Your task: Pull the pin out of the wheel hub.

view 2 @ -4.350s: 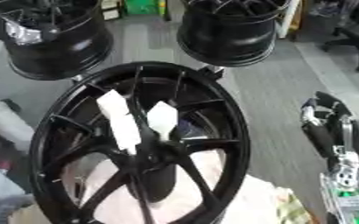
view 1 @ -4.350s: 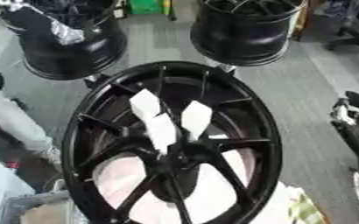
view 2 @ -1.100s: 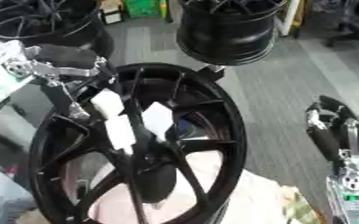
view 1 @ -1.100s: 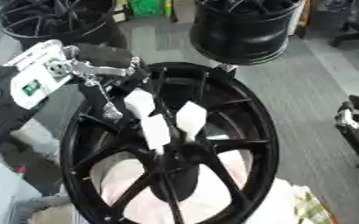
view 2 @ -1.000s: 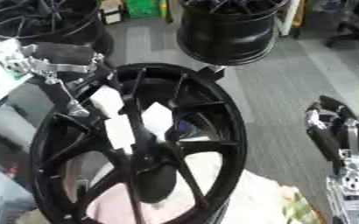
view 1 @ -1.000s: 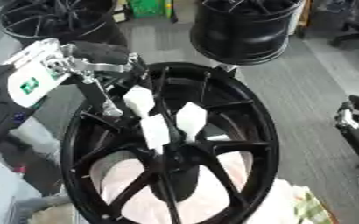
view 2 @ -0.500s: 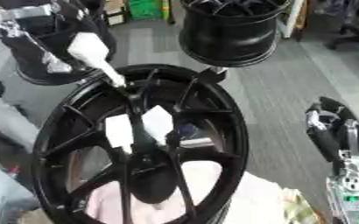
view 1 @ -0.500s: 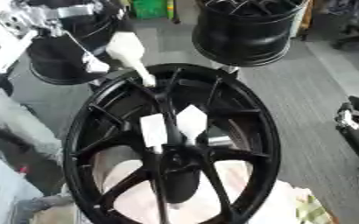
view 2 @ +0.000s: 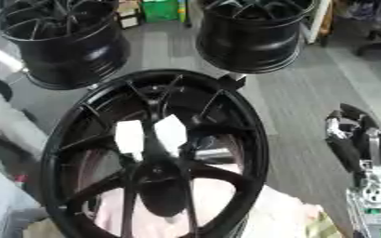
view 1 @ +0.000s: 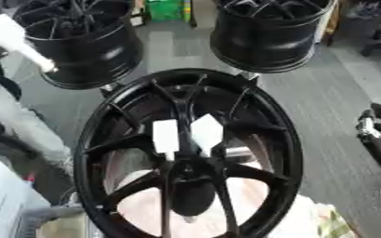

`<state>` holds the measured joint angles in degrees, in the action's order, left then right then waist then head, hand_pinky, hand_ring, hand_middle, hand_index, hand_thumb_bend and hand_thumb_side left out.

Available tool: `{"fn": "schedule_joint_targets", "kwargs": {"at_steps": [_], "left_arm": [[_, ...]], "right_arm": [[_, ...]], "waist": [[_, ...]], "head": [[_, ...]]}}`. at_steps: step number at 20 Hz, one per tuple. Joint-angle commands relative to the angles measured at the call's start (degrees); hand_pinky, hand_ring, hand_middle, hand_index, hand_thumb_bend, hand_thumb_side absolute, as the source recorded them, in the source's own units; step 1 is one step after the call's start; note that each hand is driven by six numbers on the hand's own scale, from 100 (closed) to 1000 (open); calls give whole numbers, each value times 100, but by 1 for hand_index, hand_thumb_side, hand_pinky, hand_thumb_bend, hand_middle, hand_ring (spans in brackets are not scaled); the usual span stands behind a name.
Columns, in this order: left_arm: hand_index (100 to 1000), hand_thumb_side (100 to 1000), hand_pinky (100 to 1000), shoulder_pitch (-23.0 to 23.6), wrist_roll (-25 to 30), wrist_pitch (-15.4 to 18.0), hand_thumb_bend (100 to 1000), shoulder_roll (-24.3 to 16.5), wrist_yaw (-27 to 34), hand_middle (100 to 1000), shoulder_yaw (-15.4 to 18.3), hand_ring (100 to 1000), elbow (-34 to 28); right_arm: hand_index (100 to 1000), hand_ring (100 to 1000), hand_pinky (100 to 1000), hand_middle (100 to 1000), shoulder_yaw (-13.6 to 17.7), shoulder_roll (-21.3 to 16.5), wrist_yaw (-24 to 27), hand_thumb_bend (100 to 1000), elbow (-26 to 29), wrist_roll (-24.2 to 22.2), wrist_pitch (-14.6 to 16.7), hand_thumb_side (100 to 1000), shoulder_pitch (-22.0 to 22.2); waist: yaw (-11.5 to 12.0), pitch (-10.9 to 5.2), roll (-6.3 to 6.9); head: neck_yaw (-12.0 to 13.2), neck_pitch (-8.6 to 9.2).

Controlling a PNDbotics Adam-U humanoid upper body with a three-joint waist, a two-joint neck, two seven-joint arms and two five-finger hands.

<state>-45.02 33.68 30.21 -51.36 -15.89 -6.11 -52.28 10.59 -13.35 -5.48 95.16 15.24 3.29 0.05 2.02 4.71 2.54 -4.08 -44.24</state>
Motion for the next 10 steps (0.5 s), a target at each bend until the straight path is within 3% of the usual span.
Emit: {"fn": "schedule_joint_targets", "kwargs": {"at_steps": [1,2,3,6,8,10], "left_arm": [[760,188,745,164,1751,1785,287,-308,-386,628,404,659,348],[814,189,761,249,1630,1780,339,-254,-557,706,477,714,415],[849,310,785,320,1446,1752,384,-192,-776,760,546,749,453],[919,536,820,486,668,1545,498,-15,-1565,851,697,796,507],[940,587,829,598,6,1292,527,85,-2123,879,778,816,592],[941,585,828,710,-602,1123,496,158,-2541,876,838,813,679]], "right_arm": [[803,607,568,693,34,-90,-50,100,45,26,-1,437,-37],[803,607,569,693,28,-80,-48,100,43,20,-1,437,-42],[803,607,569,693,20,-68,-46,100,39,12,-1,438,-43],[804,607,569,693,18,-45,-43,100,30,0,-3,439,-36],[803,607,569,692,35,-42,-39,100,31,17,-8,438,-30],[804,607,568,692,52,-37,-37,100,35,36,-13,438,-32]], "waist": [[26,-74,-12],[33,-75,-22],[34,-77,-36],[17,-74,-84],[-1,-65,-115],[-11,-55,-129]], "head": [[-37,12],[-30,12],[-28,12],[-36,12],[-32,12],[-28,12]]}}
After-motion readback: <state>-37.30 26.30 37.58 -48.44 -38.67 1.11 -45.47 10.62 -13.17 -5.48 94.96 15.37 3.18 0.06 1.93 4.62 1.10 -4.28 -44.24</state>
